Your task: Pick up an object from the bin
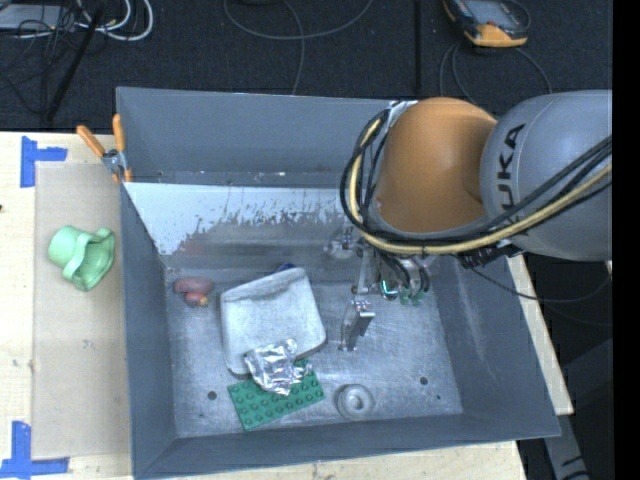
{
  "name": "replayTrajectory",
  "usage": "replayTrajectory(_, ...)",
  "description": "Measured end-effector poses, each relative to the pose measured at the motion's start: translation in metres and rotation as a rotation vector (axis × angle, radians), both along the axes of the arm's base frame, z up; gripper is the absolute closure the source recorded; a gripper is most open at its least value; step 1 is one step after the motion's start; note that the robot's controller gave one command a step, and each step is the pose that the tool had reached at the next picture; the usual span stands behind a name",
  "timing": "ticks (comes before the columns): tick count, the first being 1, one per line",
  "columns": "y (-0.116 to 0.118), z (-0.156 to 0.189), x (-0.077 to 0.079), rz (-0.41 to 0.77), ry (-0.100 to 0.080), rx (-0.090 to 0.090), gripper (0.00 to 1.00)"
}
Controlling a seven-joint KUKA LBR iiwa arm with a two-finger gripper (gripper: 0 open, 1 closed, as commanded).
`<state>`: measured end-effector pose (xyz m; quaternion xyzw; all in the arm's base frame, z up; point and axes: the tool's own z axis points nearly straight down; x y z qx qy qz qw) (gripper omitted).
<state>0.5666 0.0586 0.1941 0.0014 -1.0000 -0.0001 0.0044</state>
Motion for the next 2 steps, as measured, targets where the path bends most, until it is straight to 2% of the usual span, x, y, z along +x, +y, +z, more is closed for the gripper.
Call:
replayTrajectory(1,0.0581,-0.0895,-0.0166,0.162,-0.009,0.002,0.0)
replayTrajectory(2,0.0571,-0.0927,-0.0171,0.158,-0.007,0.001,1.0)
